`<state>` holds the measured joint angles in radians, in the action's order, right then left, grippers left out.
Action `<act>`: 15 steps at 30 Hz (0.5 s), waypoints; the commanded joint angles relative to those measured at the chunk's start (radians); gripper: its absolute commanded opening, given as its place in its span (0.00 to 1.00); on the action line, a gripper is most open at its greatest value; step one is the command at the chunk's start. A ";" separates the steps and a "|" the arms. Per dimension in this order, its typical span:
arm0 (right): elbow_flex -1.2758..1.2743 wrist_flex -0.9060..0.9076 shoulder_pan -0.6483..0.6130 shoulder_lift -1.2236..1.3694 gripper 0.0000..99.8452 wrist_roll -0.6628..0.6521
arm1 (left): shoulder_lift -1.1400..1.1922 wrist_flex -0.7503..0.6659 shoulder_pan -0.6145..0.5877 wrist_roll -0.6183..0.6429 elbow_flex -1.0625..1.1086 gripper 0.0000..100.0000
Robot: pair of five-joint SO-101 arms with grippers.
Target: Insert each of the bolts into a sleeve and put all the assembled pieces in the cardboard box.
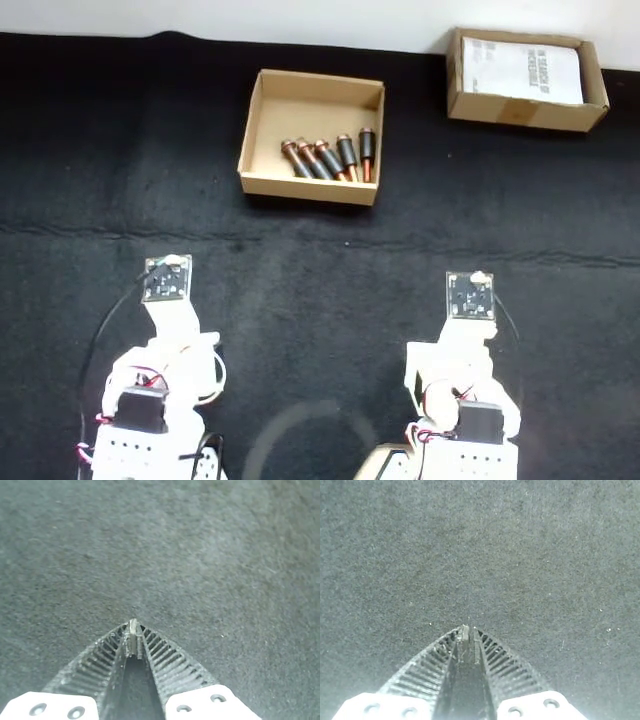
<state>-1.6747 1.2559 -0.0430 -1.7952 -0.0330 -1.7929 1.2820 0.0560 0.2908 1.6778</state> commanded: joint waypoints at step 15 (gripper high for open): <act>-0.120 -0.019 0.007 -0.016 0.01 -0.003 | -0.002 0.037 -0.013 -0.002 0.019 0.01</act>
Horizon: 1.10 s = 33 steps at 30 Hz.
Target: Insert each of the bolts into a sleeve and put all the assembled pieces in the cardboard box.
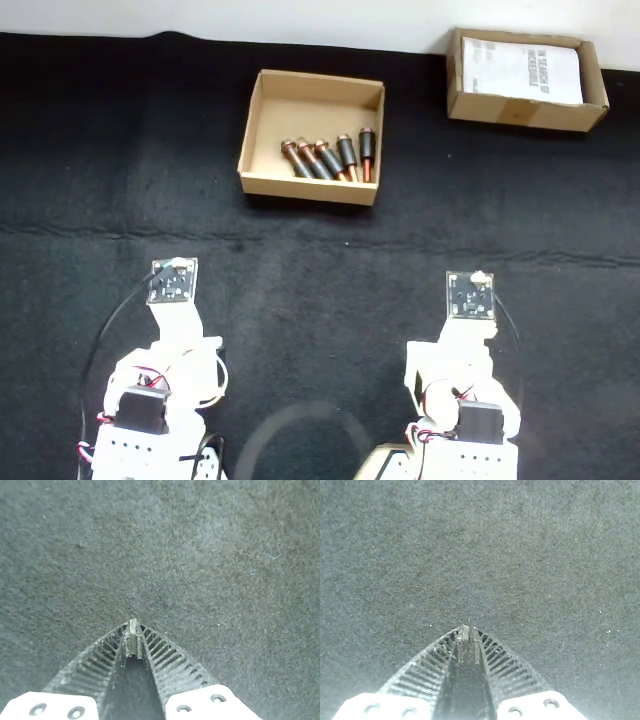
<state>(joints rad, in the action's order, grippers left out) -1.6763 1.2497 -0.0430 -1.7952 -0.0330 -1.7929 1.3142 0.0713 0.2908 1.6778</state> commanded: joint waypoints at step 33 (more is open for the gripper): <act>-0.119 -0.013 0.007 -0.018 0.01 -0.003 | -0.004 -0.058 -0.159 0.002 0.019 0.01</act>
